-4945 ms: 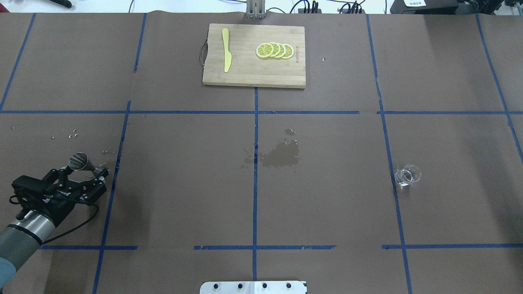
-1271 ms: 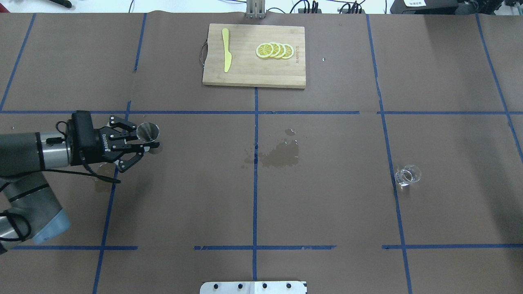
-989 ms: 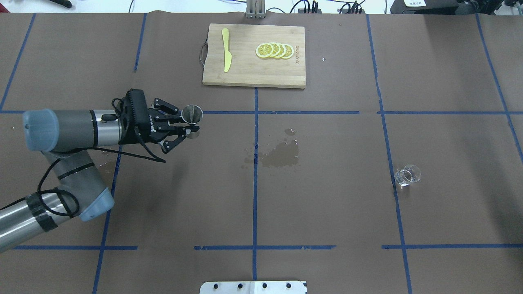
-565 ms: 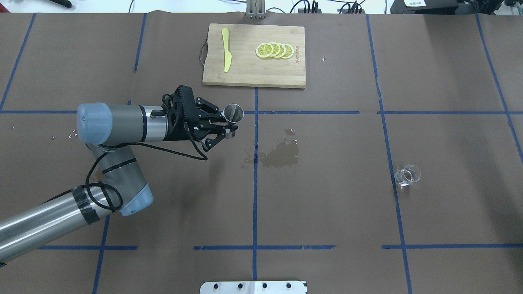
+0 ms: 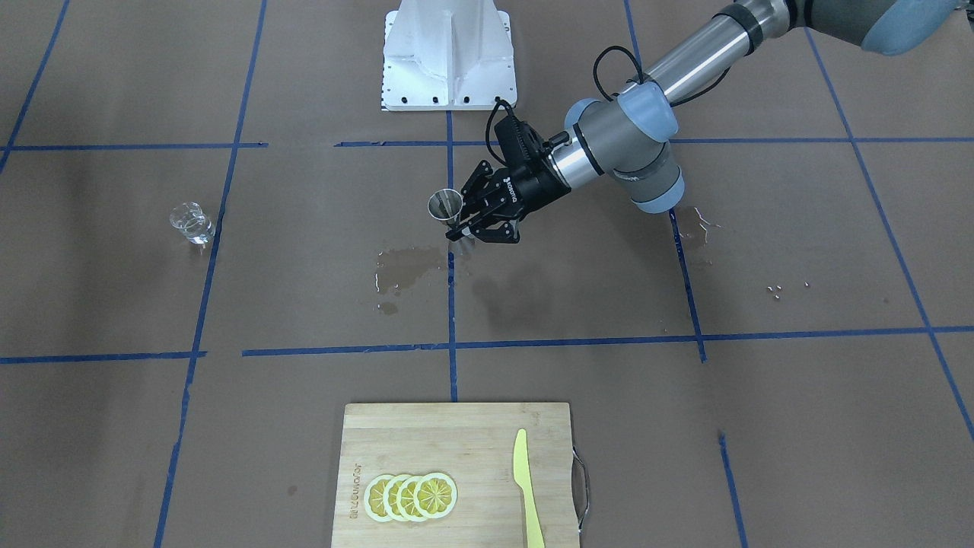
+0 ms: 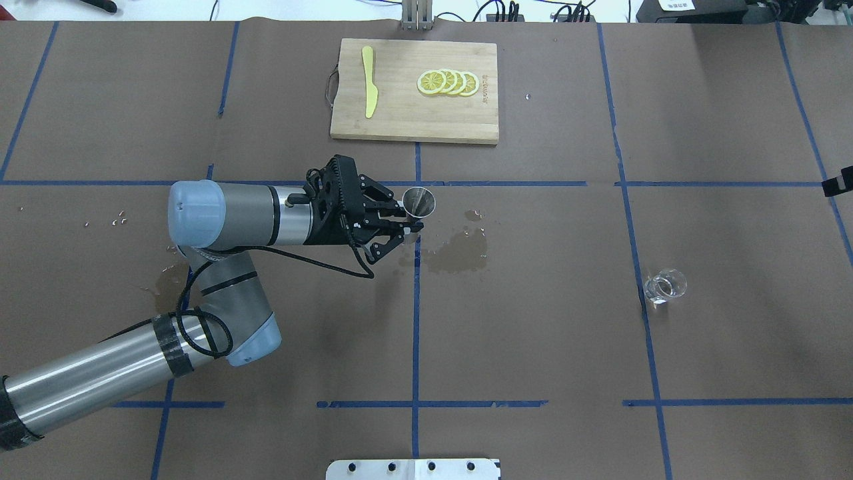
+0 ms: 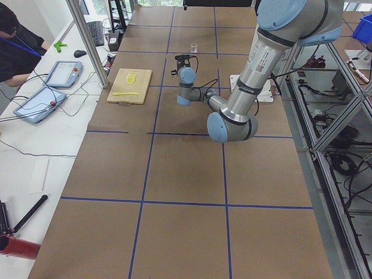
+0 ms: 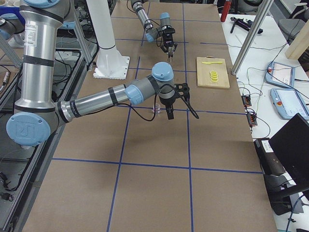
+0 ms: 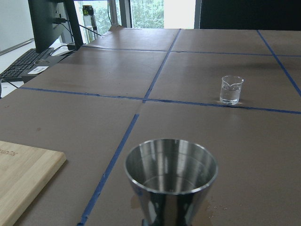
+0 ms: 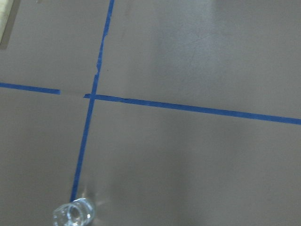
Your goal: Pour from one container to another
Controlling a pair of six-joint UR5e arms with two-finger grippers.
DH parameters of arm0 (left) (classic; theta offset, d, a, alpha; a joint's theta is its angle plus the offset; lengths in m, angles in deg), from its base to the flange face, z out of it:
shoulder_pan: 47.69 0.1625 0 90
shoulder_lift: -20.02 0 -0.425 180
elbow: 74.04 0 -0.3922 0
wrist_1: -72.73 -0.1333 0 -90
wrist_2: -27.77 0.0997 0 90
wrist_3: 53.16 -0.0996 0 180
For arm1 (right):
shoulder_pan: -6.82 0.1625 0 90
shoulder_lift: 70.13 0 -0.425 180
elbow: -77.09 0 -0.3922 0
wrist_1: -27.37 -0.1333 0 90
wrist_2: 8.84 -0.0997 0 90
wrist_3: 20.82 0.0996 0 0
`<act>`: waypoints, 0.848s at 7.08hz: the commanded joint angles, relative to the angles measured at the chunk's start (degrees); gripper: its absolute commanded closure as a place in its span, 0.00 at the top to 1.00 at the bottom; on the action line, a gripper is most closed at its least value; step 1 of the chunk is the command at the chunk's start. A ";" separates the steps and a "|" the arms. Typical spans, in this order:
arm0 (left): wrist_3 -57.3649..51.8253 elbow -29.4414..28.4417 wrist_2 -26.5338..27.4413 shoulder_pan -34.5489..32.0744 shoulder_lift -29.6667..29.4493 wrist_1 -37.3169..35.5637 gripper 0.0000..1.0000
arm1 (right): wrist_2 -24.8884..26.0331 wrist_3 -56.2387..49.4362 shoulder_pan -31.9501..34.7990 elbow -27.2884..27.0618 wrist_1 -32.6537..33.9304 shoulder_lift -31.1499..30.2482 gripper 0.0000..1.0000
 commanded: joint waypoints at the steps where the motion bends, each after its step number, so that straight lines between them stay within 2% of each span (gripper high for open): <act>1: -0.03 -0.69 0.00 0.24 -0.69 0.04 0.00 | 8.56 15.09 -11.62 -6.34 -0.95 -0.59 1.00; 3: -0.03 -0.69 0.00 0.24 -0.61 -0.05 0.00 | 22.97 28.03 -23.67 -6.27 -17.92 -7.66 1.00; 4: -0.03 -0.78 0.00 0.24 -0.61 -0.05 0.00 | 28.60 32.61 -27.81 -6.27 -20.88 -8.23 1.00; 6: -0.03 -0.78 0.00 0.24 -0.43 -0.05 0.00 | 46.77 38.77 -41.24 -6.27 -25.37 -10.42 1.00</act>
